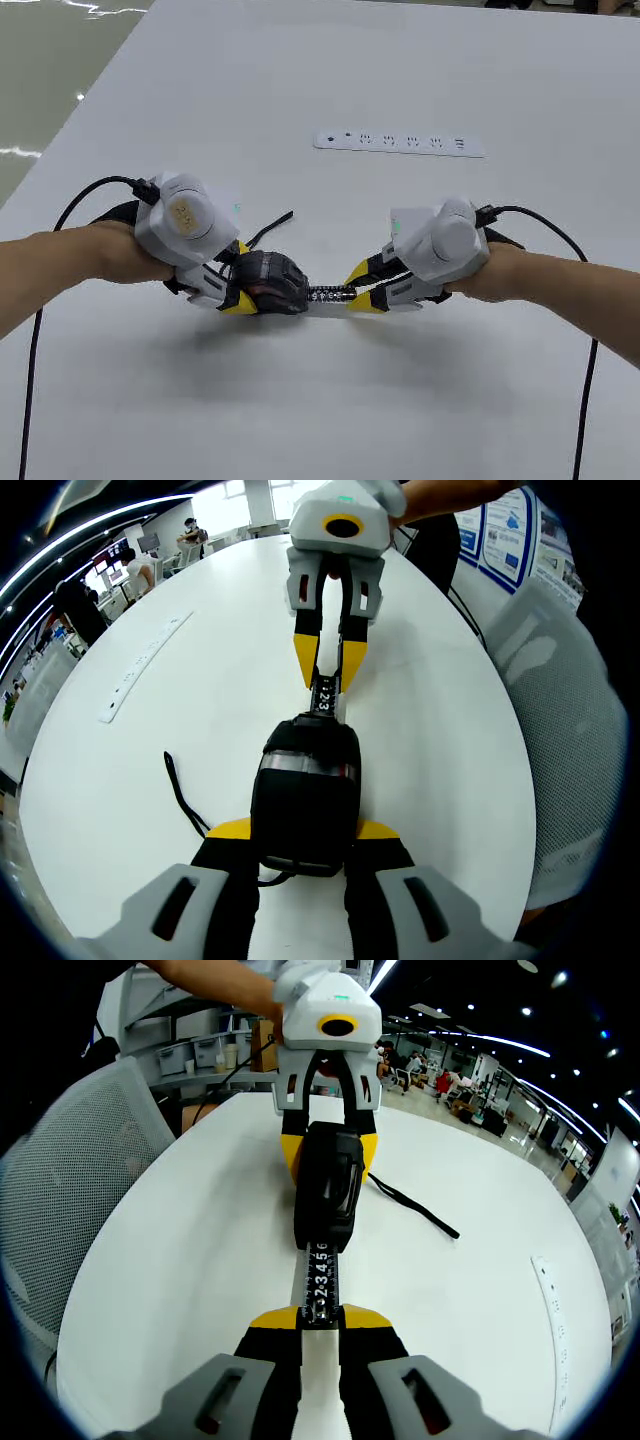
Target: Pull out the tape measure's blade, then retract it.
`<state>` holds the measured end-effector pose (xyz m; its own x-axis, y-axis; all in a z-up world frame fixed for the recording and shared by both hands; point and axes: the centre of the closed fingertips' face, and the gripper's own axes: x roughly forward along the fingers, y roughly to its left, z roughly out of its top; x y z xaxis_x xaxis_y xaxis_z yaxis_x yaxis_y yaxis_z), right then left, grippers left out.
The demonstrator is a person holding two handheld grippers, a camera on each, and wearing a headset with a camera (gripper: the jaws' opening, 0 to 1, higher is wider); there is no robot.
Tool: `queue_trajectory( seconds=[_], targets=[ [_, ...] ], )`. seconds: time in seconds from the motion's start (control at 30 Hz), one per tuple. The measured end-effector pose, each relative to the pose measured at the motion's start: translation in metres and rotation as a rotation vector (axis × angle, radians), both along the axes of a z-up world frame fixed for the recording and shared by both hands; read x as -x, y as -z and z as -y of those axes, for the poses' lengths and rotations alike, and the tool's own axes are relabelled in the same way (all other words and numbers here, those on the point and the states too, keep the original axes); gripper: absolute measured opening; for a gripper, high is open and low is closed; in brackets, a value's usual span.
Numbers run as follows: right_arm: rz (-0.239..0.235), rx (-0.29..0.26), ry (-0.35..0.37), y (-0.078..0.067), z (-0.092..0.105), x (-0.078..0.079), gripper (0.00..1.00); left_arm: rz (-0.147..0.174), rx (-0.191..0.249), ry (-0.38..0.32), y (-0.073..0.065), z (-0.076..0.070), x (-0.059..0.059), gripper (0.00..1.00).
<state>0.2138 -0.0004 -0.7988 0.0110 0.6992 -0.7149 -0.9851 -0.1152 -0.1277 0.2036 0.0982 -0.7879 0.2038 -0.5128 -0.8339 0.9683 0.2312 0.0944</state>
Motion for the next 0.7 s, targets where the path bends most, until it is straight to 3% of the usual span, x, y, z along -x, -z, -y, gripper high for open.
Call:
queue_trajectory(
  seconds=[0.7],
  targets=[
    [0.004, 0.002, -0.002, 0.0000, 0.0055, -0.0016, 0.12, 0.001, -0.003, -0.002, -0.0002, 0.0007, -0.0001, 0.27]
  ],
)
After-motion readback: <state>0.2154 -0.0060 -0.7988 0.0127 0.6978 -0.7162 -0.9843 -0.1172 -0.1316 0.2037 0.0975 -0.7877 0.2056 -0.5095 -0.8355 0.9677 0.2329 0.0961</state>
